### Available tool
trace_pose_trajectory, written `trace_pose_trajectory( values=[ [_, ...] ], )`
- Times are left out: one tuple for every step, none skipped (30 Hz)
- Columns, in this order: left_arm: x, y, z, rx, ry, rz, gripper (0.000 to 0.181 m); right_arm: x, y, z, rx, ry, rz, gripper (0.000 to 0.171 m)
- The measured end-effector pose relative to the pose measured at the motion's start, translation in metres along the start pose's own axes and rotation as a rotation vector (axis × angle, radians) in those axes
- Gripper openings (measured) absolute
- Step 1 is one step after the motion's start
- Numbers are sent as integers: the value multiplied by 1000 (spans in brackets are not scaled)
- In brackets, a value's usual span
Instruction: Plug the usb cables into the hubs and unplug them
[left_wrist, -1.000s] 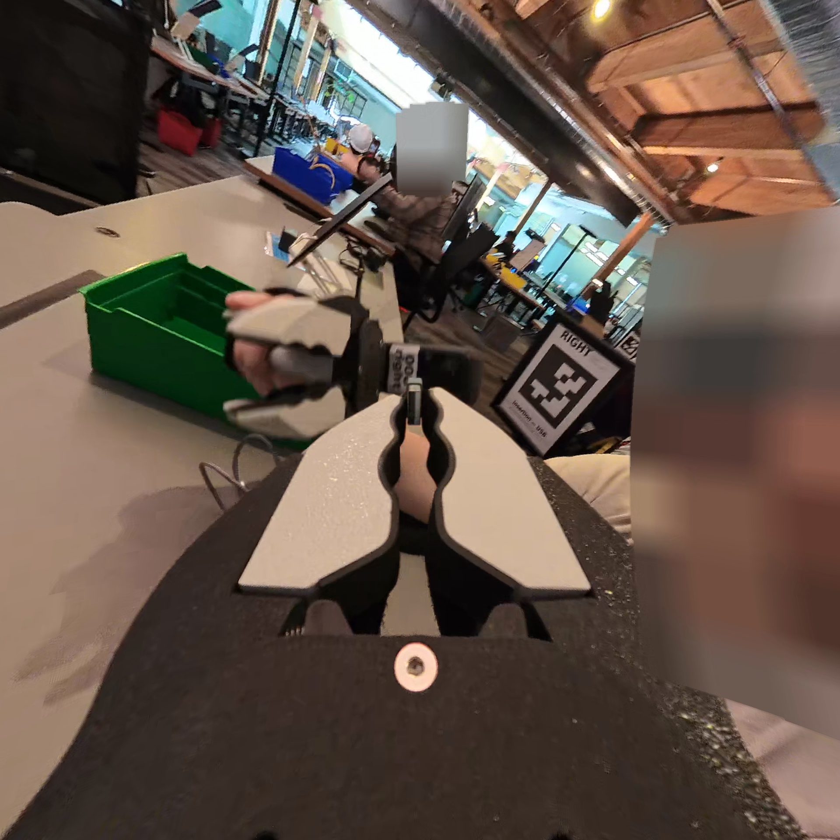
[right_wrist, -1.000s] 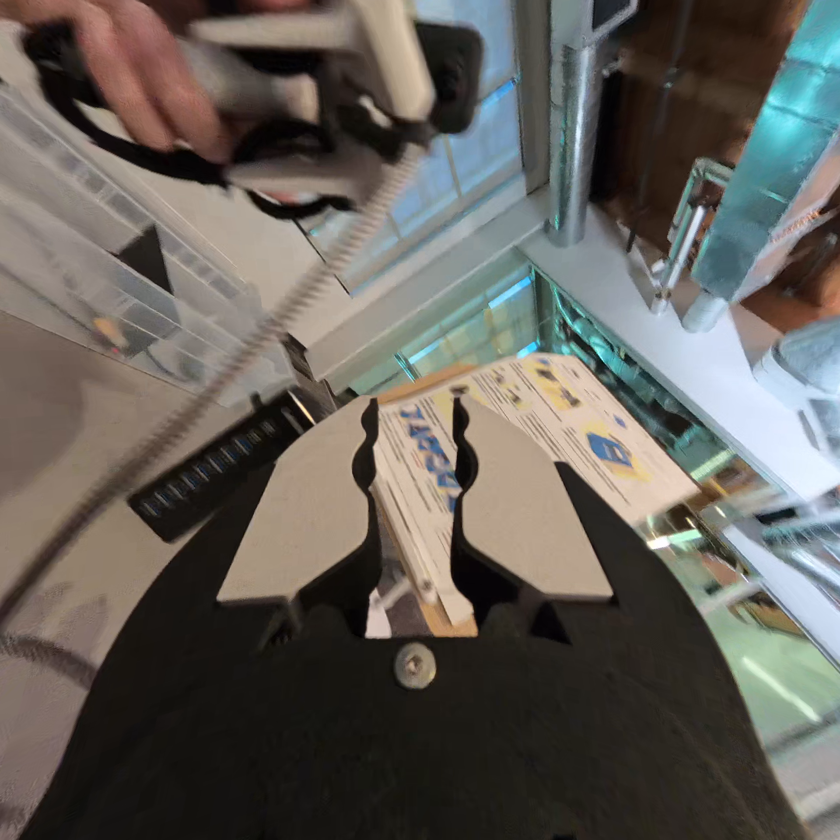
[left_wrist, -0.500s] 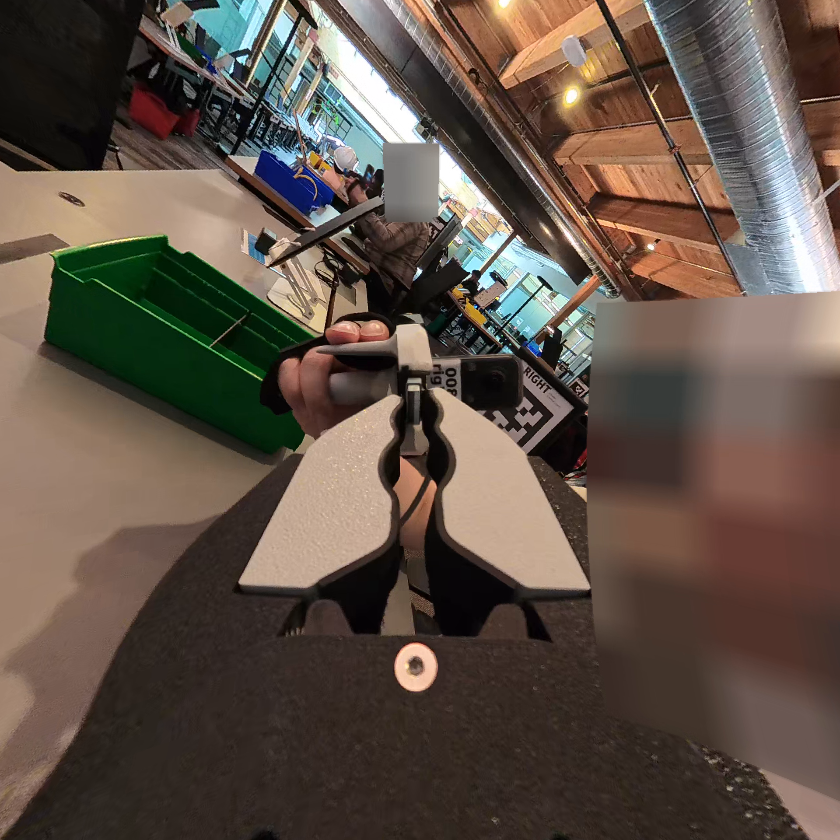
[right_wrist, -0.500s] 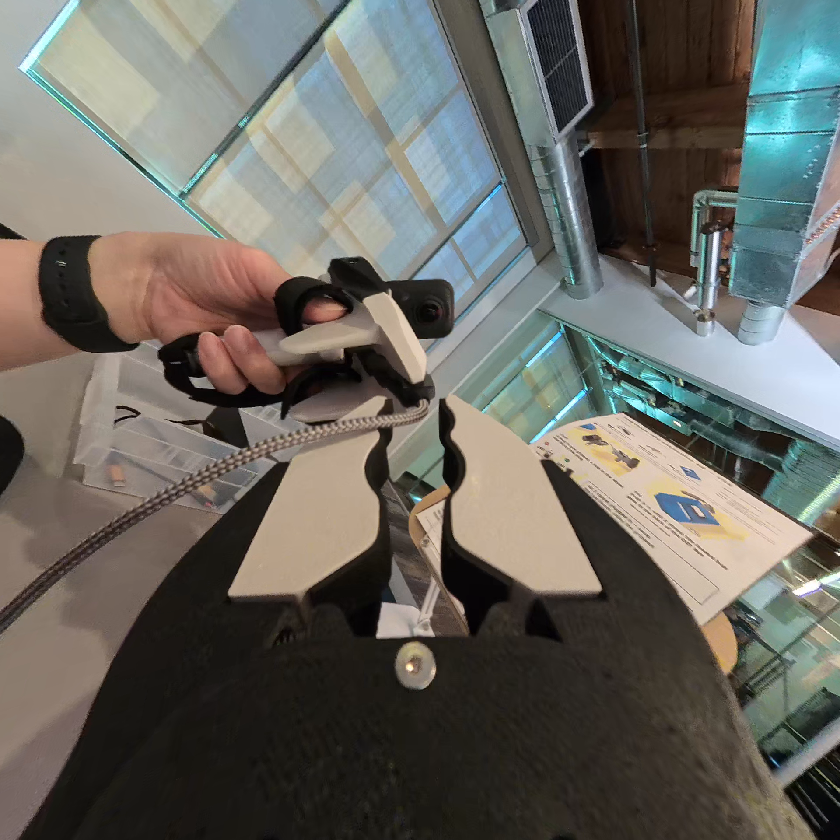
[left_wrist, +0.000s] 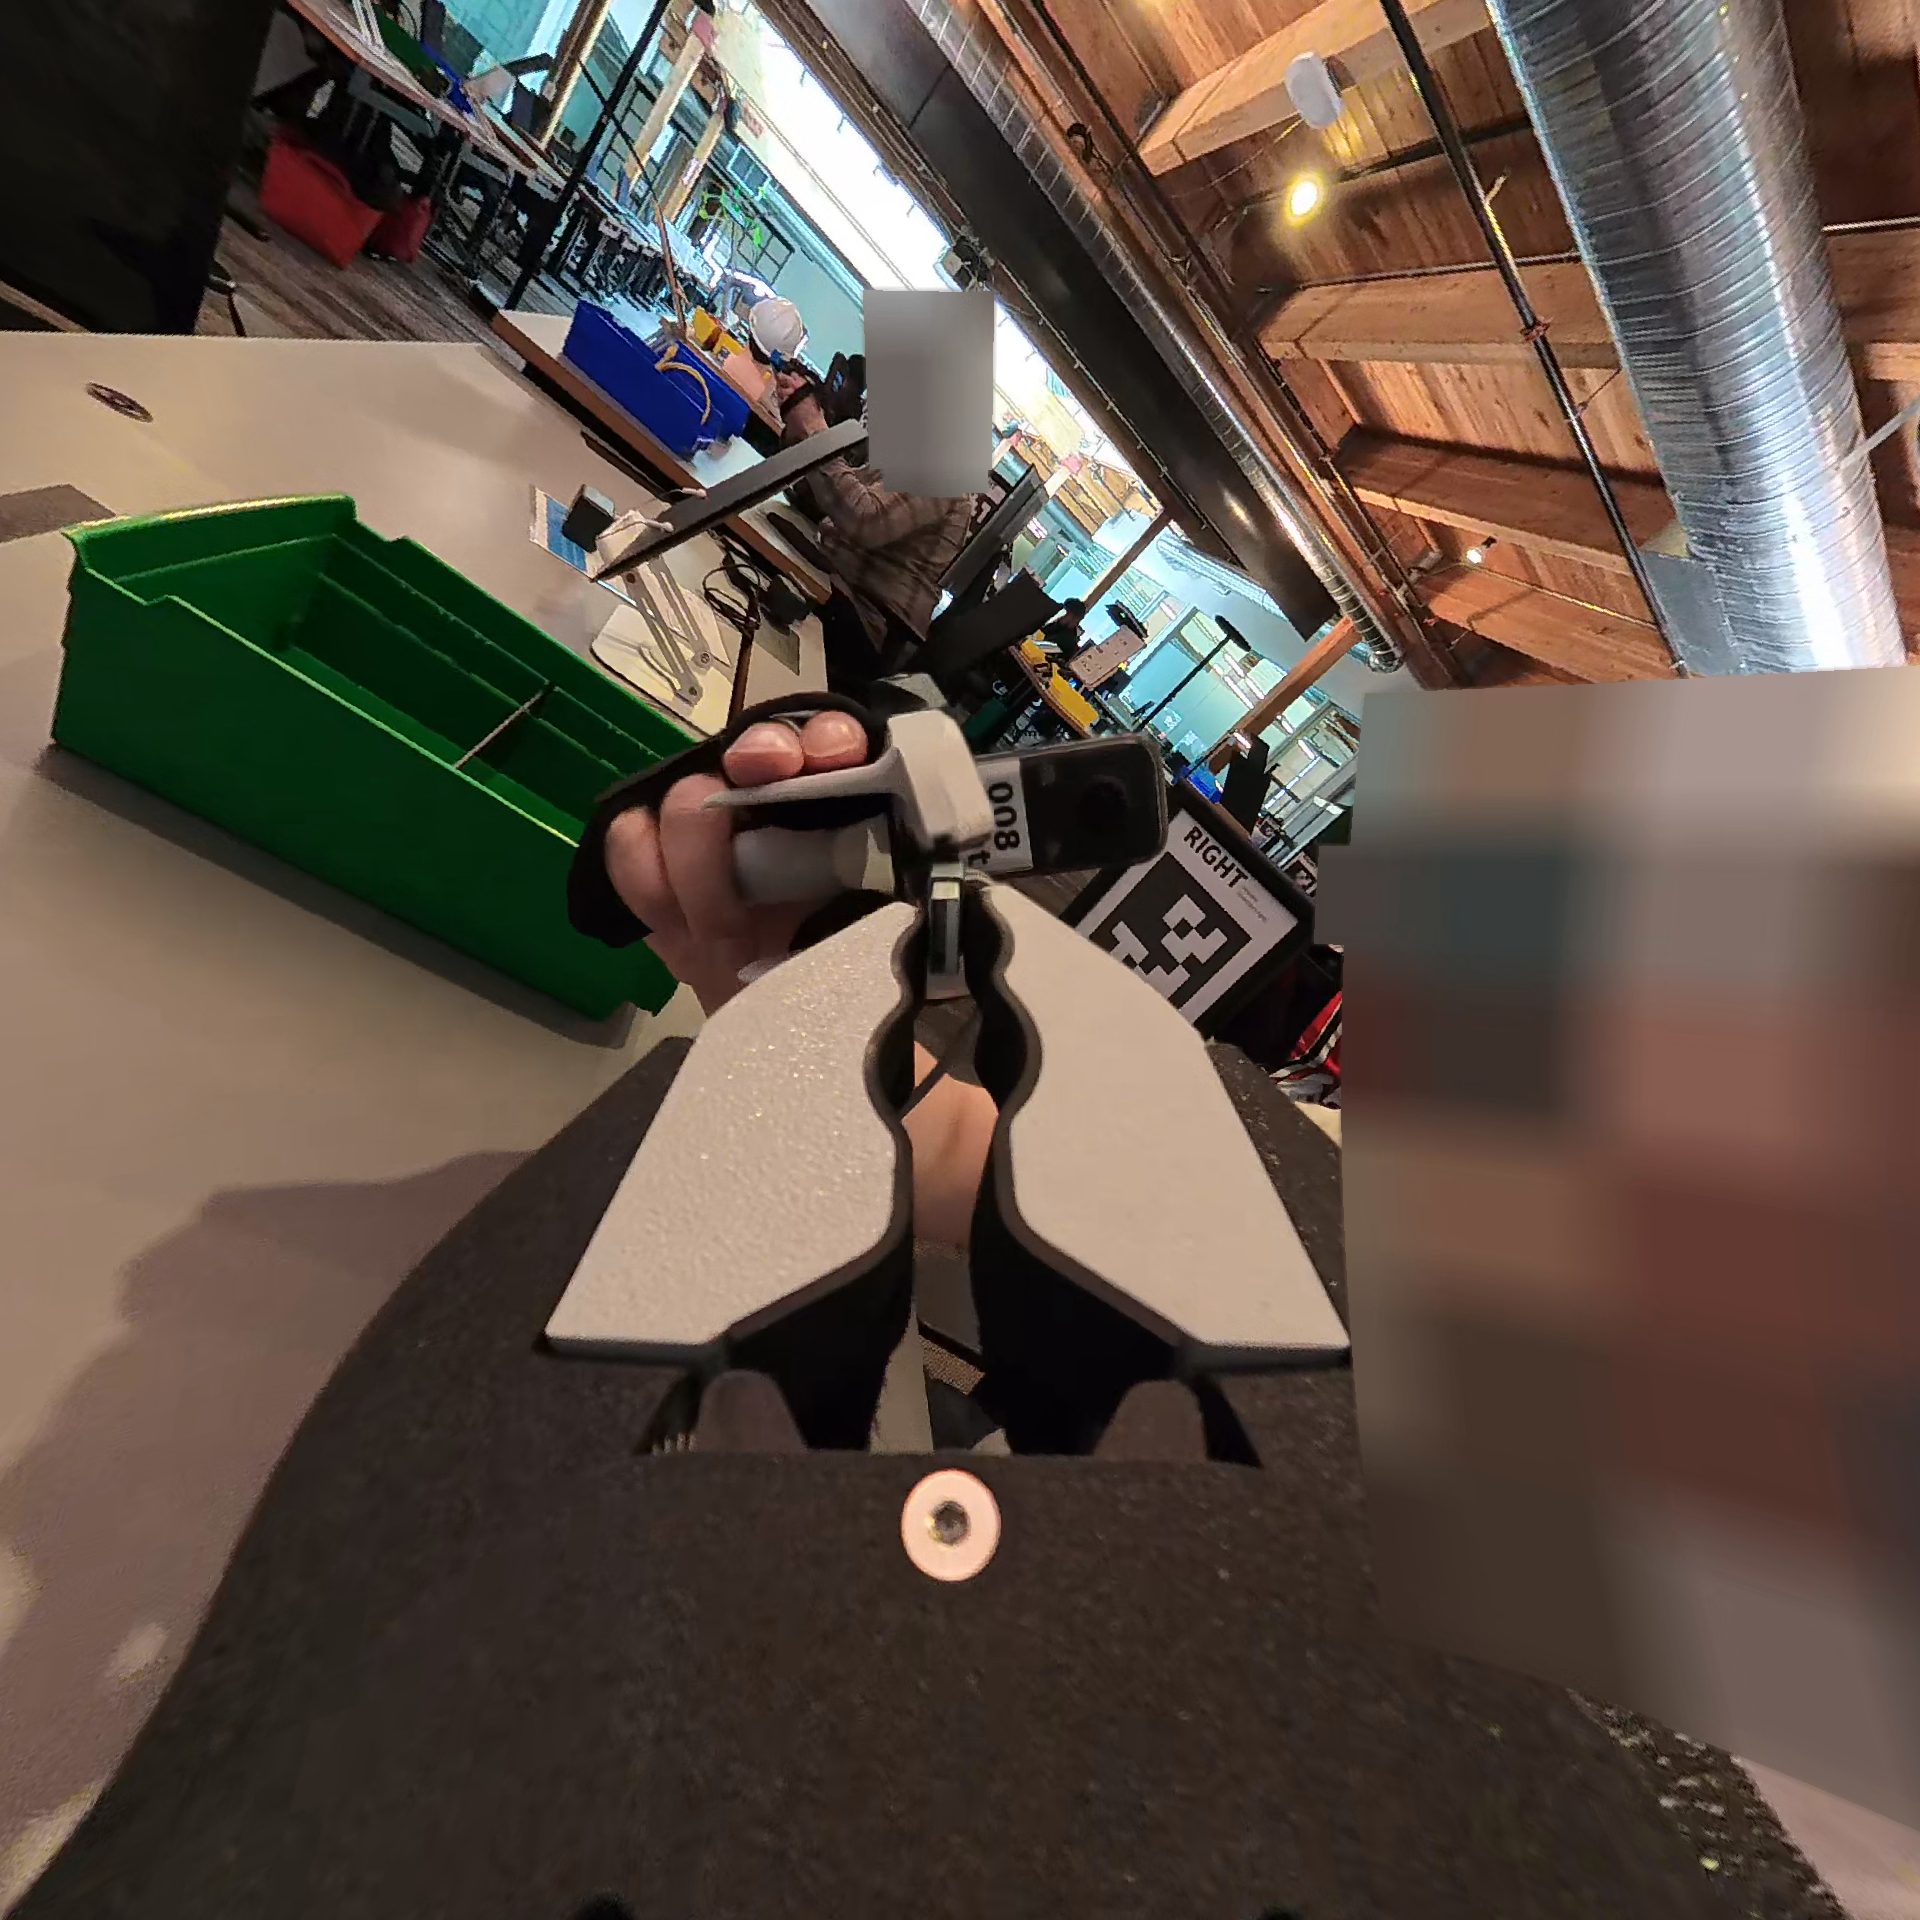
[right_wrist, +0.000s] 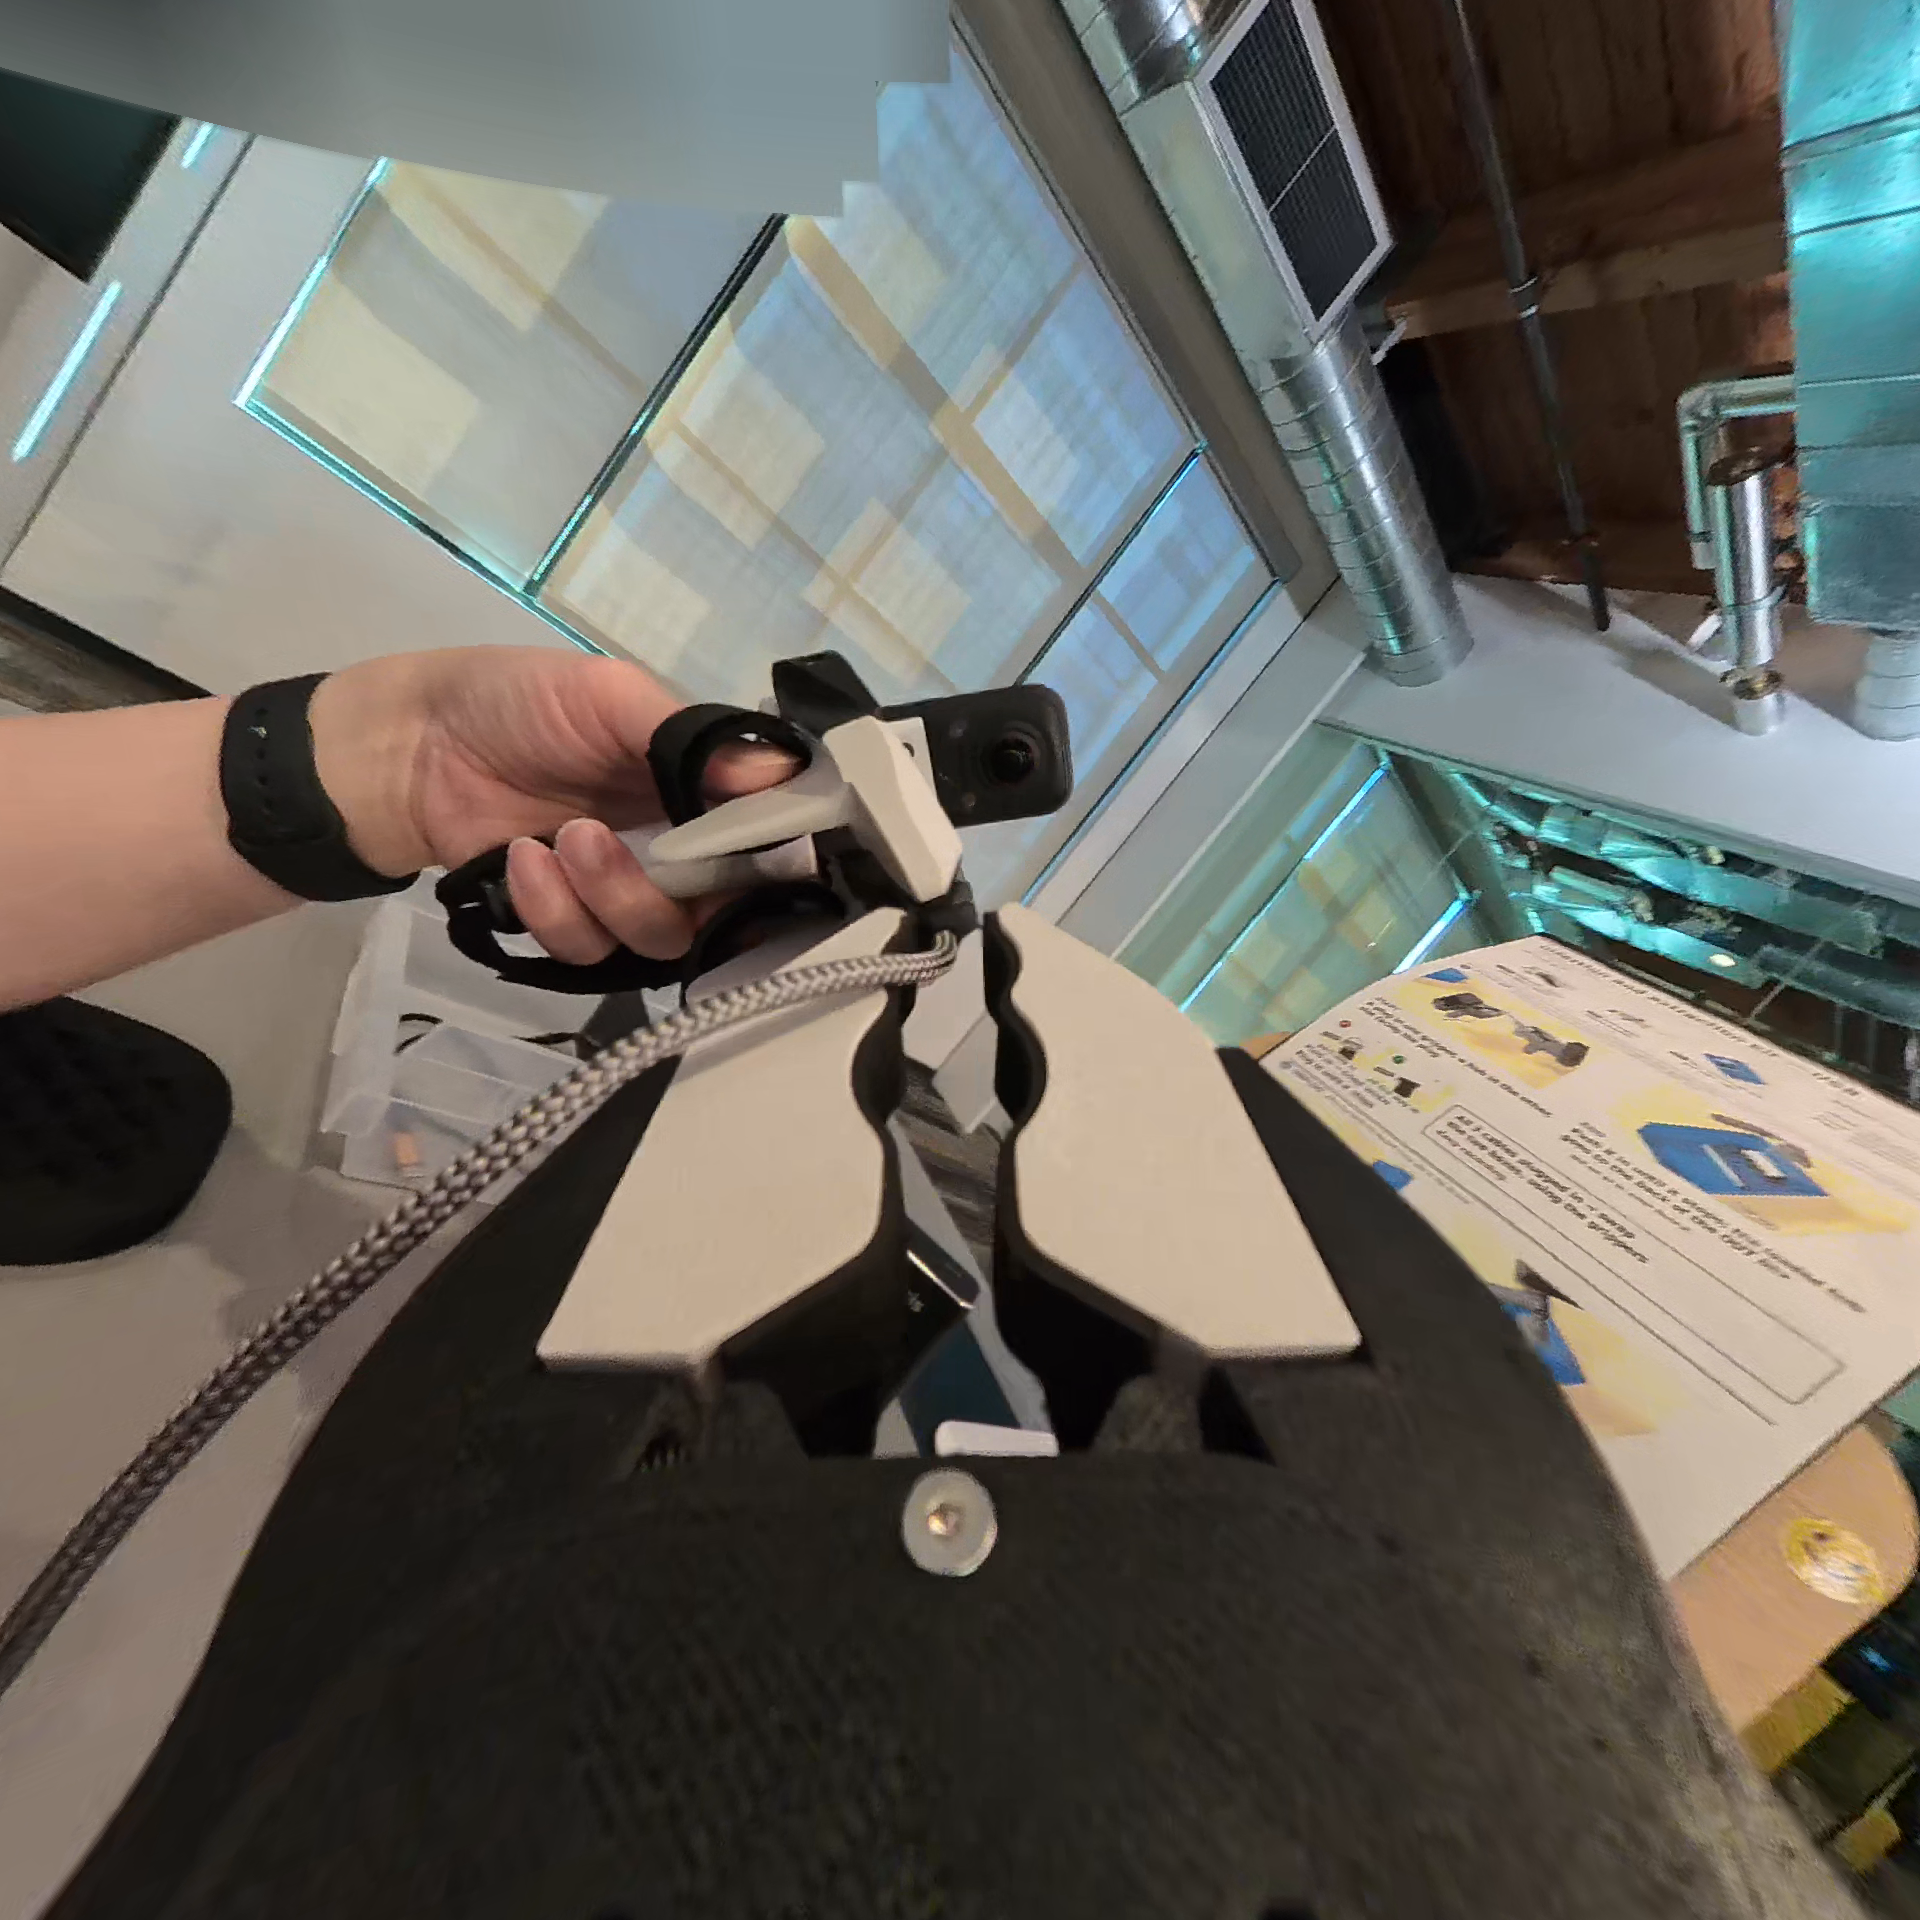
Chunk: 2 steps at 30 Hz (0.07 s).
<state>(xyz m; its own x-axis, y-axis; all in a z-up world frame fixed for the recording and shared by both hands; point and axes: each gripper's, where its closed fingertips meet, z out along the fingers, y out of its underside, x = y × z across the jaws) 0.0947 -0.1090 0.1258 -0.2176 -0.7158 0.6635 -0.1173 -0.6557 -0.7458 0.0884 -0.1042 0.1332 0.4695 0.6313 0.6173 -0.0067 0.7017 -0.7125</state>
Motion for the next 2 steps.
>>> trace_pose_trajectory(
  values=[
    [-1, 0, 0, 0, -1, -6, 6, 0, 1, 0, -4, 7, -26, 12],
    [-2, 0, 0, 1, -7, -7, 6, 0, 2, 0, -11, 10, -55, 11]
  ],
)
